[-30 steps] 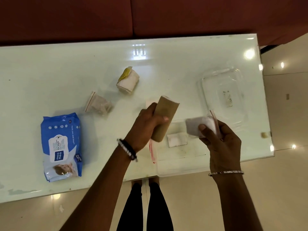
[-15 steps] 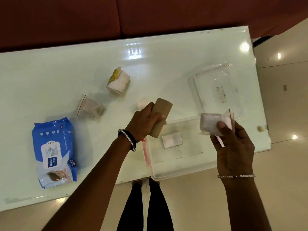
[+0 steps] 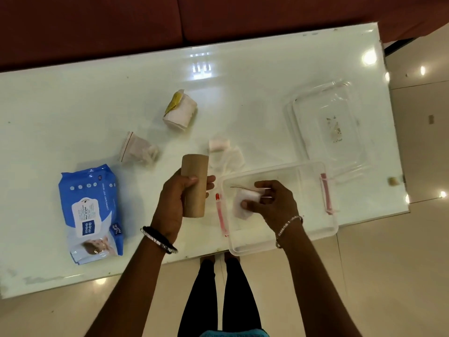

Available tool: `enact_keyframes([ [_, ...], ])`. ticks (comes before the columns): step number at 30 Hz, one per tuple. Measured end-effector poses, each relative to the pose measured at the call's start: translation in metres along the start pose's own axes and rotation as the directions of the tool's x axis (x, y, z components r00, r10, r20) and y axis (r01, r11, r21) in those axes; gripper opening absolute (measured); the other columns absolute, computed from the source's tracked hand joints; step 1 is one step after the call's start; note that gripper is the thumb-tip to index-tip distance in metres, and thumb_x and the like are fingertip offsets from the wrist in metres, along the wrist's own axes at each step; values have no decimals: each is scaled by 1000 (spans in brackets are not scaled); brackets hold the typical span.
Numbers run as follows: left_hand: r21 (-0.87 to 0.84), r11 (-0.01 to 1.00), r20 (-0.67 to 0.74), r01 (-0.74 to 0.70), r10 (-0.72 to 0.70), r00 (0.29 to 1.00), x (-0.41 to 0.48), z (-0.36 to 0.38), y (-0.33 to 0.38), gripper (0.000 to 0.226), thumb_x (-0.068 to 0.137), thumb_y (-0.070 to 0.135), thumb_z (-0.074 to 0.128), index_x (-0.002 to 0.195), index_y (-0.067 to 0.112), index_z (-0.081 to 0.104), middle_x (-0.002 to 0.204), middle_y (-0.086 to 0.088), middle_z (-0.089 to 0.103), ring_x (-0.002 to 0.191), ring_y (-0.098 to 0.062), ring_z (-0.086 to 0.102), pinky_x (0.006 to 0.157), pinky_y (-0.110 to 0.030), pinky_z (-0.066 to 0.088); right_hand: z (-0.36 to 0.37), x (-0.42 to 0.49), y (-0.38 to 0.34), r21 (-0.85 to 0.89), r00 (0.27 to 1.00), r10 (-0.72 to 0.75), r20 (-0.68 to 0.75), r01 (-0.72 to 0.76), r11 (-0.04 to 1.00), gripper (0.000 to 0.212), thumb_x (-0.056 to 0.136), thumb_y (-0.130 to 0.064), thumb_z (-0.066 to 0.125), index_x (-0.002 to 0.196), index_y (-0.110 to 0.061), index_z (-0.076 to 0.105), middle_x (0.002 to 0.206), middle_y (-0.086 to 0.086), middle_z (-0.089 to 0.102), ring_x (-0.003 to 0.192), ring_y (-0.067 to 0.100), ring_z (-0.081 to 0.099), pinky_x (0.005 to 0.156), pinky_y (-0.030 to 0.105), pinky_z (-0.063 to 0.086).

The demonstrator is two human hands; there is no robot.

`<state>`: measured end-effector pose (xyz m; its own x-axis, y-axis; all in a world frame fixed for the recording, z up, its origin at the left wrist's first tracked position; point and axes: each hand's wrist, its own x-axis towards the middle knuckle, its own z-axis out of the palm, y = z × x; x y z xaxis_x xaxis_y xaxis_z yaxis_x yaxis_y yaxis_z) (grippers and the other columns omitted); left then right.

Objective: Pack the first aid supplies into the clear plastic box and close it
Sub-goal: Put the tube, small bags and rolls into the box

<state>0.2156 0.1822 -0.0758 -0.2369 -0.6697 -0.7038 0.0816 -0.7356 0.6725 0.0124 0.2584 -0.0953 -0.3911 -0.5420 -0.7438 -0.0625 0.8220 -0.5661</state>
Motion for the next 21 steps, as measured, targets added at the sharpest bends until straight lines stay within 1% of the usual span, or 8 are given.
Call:
enact_keyframes([
  [2,-43,999,-16,30,-31,999,-8,0,-8,39,82,25,48,118,18,61,107,-16,75,105,-32,69,91,-44,52,11,8,-4,-18,998,35,-49,-36,999,58,53,-20,95,102,-16,64,95,5,73,77,16,69,69,24,54],
  [5,-91,994,-33,68,-71,997,-16,4,-19,36,81,26,49,115,21,62,109,-15,74,106,-31,70,93,-46,51,22,20,-10,-58,995,54,-81,-59,997,55,54,-23,95,100,-12,67,90,3,71,75,18,67,73,30,56],
  [8,-114,991,-51,75,-82,995,-19,7,-22,36,81,27,51,114,21,63,111,-15,74,107,-32,68,93,-47,51,27,28,-13,-177,995,8,-95,-25,984,45,58,-28,93,93,-10,70,82,-1,68,74,17,62,73,25,46],
  [11,-108,991,-65,76,-83,994,-19,7,-21,38,81,28,51,117,19,62,111,-15,74,108,-35,67,94,-47,50,29,34,-13,-254,995,-11,-101,-16,967,42,61,-36,90,90,-9,72,88,3,75,79,20,65,74,23,41],
  [13,-81,994,-61,77,-82,995,-21,8,-18,40,81,29,51,119,19,60,113,-14,73,109,-34,67,94,-48,50,29,34,-12,-250,995,-6,-105,-21,968,46,62,-37,90,95,-10,73,94,4,76,83,18,66,74,21,41],
  [17,100,995,-103,12,-2,995,-30,13,-11,32,77,41,55,106,30,63,104,-1,75,99,-20,69,81,-41,54,22,18,-12,-177,980,0,-197,-36,984,56,69,-48,83,112,-14,68,100,1,73,79,11,63,69,17,43],
  [19,282,958,-157,-48,95,983,-38,19,-8,35,71,56,57,94,30,62,91,9,72,83,-8,67,67,-33,55,15,-2,-13,-87,953,-41,-299,15,996,44,76,-50,76,106,-17,71,95,-2,74,77,8,66,73,21,51],
  [21,429,899,-160,-91,175,971,-47,27,-6,41,70,60,60,91,25,63,84,10,70,76,-5,65,58,-24,54,4,-24,-15,30,961,-49,-273,59,998,34,79,-49,73,98,-21,74,86,-5,75,78,12,71,76,30,59],
])
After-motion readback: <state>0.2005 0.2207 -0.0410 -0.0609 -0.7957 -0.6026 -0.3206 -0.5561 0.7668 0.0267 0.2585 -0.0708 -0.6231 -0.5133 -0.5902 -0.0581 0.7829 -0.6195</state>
